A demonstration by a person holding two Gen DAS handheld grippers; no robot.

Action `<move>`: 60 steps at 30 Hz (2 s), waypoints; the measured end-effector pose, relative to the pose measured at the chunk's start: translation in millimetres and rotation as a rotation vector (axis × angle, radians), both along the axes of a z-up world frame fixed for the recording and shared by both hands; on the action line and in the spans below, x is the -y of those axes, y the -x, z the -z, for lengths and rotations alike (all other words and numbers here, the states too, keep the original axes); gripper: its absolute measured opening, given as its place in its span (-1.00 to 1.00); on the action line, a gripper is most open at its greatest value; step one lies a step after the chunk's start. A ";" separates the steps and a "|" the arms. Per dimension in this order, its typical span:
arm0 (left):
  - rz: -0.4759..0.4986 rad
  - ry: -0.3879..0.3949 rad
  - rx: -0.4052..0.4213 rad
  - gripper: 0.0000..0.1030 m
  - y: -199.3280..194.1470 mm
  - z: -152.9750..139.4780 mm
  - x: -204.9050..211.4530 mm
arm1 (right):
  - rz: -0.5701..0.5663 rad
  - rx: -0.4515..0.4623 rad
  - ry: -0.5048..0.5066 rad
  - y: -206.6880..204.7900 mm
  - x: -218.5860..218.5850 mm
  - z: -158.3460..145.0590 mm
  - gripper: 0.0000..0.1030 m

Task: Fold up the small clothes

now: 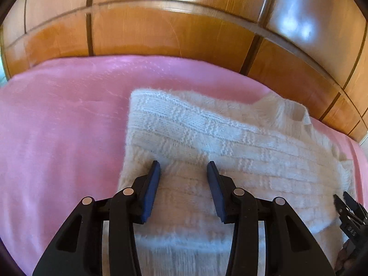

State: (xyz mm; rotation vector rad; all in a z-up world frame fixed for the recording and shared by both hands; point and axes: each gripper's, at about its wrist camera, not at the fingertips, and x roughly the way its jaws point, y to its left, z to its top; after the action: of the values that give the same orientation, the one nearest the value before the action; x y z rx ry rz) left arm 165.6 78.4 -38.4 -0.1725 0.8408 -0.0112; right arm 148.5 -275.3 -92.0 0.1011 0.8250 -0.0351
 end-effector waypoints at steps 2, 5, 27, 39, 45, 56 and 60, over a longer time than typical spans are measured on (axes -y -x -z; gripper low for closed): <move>0.008 -0.023 0.018 0.00 15.5 -9.9 3.4 | -0.001 0.000 -0.002 0.2 0.0 0.2 0.48; 0.020 -0.056 0.073 0.12 42.6 -27.6 8.1 | -0.001 0.000 -0.002 0.2 0.2 0.3 0.49; -0.020 -0.009 0.099 0.25 168.3 -45.4 -22.3 | 0.055 -0.075 0.055 3.8 4.5 -11.6 0.96; -0.049 -0.024 0.046 0.25 201.6 -21.9 -51.4 | -0.038 -0.141 0.063 82.7 0.8 -6.4 0.96; -0.054 -0.030 0.018 0.25 215.2 -8.8 -57.6 | -0.052 -0.161 -0.011 120.2 12.3 -5.5 0.96; -0.035 -0.041 -0.022 0.25 231.5 6.6 -57.7 | -0.002 -0.139 -0.085 172.0 42.9 -13.2 0.96; -0.025 -0.046 -0.037 0.25 235.4 11.6 -57.1 | 0.015 -0.164 -0.119 185.7 54.5 -5.0 0.96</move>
State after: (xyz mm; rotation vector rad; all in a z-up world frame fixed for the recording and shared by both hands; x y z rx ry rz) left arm -69.9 135.5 -50.0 -0.1400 0.8746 0.0351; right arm -37.3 -329.8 -87.0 0.2189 0.9904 -0.0088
